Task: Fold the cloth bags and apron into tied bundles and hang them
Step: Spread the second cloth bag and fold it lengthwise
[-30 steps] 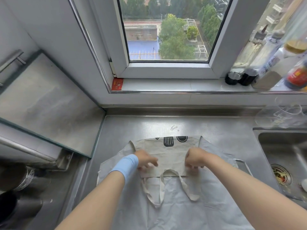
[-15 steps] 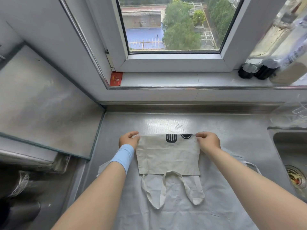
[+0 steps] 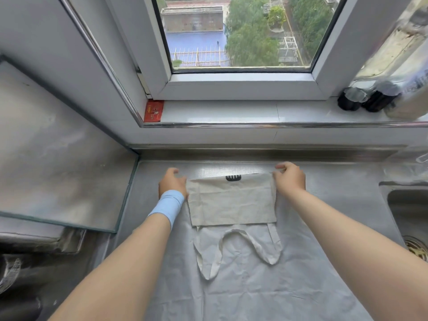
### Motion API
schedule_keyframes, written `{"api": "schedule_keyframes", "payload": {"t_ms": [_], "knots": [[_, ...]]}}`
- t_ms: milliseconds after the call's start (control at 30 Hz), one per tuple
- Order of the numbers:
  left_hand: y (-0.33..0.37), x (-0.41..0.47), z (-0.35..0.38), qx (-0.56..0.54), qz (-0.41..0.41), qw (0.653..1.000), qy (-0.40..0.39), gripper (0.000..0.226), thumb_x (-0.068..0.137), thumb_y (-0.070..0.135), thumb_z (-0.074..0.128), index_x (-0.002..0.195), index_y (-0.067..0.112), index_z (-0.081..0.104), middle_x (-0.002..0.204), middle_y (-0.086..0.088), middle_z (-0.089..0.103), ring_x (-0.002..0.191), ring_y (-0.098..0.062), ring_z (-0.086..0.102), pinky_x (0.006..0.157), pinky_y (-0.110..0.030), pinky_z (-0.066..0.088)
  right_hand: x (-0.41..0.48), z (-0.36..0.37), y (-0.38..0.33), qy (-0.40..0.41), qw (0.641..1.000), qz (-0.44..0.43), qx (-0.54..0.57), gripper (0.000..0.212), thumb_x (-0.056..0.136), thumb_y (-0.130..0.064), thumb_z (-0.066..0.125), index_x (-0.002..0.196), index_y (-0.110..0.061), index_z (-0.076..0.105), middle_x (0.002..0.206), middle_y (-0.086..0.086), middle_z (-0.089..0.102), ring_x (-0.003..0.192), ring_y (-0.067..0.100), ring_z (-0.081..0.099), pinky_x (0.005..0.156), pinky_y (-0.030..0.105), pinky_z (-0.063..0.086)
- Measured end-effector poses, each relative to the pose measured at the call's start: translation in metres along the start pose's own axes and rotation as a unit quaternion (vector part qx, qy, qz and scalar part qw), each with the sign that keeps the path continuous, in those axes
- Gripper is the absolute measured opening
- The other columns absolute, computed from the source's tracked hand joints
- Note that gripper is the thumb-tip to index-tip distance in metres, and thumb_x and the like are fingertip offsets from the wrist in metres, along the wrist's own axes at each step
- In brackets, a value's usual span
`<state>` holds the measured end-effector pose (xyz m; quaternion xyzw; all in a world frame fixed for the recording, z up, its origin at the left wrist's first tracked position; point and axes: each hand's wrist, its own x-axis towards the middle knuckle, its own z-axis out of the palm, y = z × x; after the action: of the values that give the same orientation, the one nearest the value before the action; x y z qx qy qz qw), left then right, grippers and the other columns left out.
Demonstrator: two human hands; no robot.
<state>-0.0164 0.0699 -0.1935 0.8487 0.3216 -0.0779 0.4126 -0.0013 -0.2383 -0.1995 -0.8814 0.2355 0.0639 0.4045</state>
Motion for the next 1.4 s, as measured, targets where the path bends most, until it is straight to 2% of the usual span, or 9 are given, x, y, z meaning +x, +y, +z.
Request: {"api": "schedule_keyframes", "payload": {"t_ms": [100, 333, 533, 633, 800, 900, 1067, 1267, 1400], "knots": [[-0.002, -0.011, 0.018, 0.067, 0.078, 0.994, 0.023, 0.046, 0.09, 0.016, 0.058, 0.134, 0.02, 0.046, 0.12, -0.009, 0.05, 0.1, -0.034, 0.059, 0.093, -0.039, 0.049, -0.006, 0.01, -0.003, 0.007, 0.989, -0.06, -0.132, 0.045, 0.091, -0.017, 0.06, 0.136, -0.014, 0.051, 0.128, 0.015, 0.048, 0.115, 0.032, 0.049, 0.097, 0.038, 0.042], [-0.05, -0.053, 0.044, 0.314, 0.215, 0.92, 0.092, 0.045, 0.071, 0.027, 0.074, 0.114, 0.03, 0.063, 0.133, -0.006, 0.048, 0.114, -0.029, 0.049, 0.091, -0.043, 0.041, -0.065, 0.053, 0.027, -0.025, 0.959, -0.12, -0.257, 0.059, 0.095, -0.032, 0.05, 0.15, -0.031, 0.03, 0.155, 0.017, 0.025, 0.143, 0.034, 0.025, 0.11, 0.052, 0.026], [-0.062, -0.04, 0.036, 0.377, 0.156, 0.907, -0.104, 0.094, 0.085, 0.066, 0.046, 0.153, 0.029, -0.009, 0.158, -0.001, -0.025, 0.146, -0.023, -0.02, 0.119, -0.042, -0.005, -0.049, 0.054, 0.039, -0.133, 0.933, -0.119, -0.312, 0.07, 0.1, -0.054, 0.026, 0.157, -0.027, -0.004, 0.164, 0.009, -0.013, 0.148, 0.023, -0.024, 0.118, 0.054, -0.011], [-0.041, -0.029, 0.034, 0.371, 0.156, 0.907, -0.126, 0.105, 0.077, 0.069, 0.054, 0.154, 0.023, -0.001, 0.16, -0.003, -0.018, 0.147, -0.025, -0.015, 0.121, -0.04, -0.002, -0.026, 0.043, 0.033, -0.122, 0.933, -0.117, -0.319, 0.073, 0.097, -0.054, 0.035, 0.157, -0.025, 0.005, 0.164, 0.012, -0.007, 0.15, 0.026, -0.016, 0.119, 0.05, -0.006], [-0.003, -0.02, 0.044, 0.35, 0.304, 0.886, 0.026, 0.074, 0.085, 0.052, 0.057, 0.145, 0.02, 0.03, 0.158, -0.005, 0.015, 0.146, -0.024, 0.012, 0.118, -0.039, 0.014, -0.012, 0.036, 0.016, 0.027, 0.891, -0.213, -0.4, 0.06, 0.076, -0.036, 0.055, 0.132, -0.014, 0.053, 0.147, 0.019, 0.036, 0.134, 0.039, 0.031, 0.109, 0.05, 0.026], [0.003, -0.006, 0.05, 0.428, 0.304, 0.848, -0.074, 0.082, 0.09, 0.055, 0.045, 0.153, 0.022, 0.005, 0.162, 0.0, -0.001, 0.149, -0.019, -0.003, 0.119, -0.043, 0.009, -0.005, 0.04, 0.015, -0.039, 0.86, -0.294, -0.416, 0.07, 0.084, -0.043, 0.032, 0.148, -0.014, 0.035, 0.157, 0.016, 0.026, 0.145, 0.036, 0.021, 0.118, 0.049, 0.018], [-0.016, 0.01, 0.039, 0.464, 0.209, 0.847, -0.154, 0.083, 0.094, 0.059, 0.033, 0.153, 0.02, -0.011, 0.159, 0.001, -0.023, 0.146, -0.015, -0.021, 0.12, -0.048, -0.001, 0.006, 0.034, 0.035, -0.131, 0.879, -0.187, -0.419, 0.079, 0.095, -0.063, 0.021, 0.156, -0.024, -0.013, 0.164, 0.003, -0.015, 0.15, 0.019, -0.02, 0.119, 0.054, -0.001], [-0.035, -0.031, 0.05, 0.397, 0.292, 0.87, 0.0, 0.066, 0.09, 0.052, 0.037, 0.148, 0.023, 0.032, 0.159, -0.006, 0.018, 0.146, -0.026, 0.017, 0.116, -0.048, 0.016, -0.015, 0.045, 0.027, -0.044, 0.881, -0.239, -0.405, 0.074, 0.091, -0.053, 0.017, 0.157, -0.021, 0.011, 0.164, 0.014, 0.003, 0.152, 0.031, -0.004, 0.119, 0.057, 0.003], [-0.052, -0.042, 0.062, 0.424, 0.225, 0.872, -0.098, 0.089, 0.076, 0.07, 0.003, 0.152, 0.028, -0.013, 0.158, 0.0, -0.026, 0.145, -0.023, -0.024, 0.116, -0.051, -0.01, -0.036, 0.061, 0.036, -0.136, 0.886, -0.232, -0.378, 0.068, 0.096, -0.06, 0.022, 0.155, -0.039, -0.007, 0.163, 0.006, -0.021, 0.149, 0.024, -0.02, 0.116, 0.061, -0.006]]}}
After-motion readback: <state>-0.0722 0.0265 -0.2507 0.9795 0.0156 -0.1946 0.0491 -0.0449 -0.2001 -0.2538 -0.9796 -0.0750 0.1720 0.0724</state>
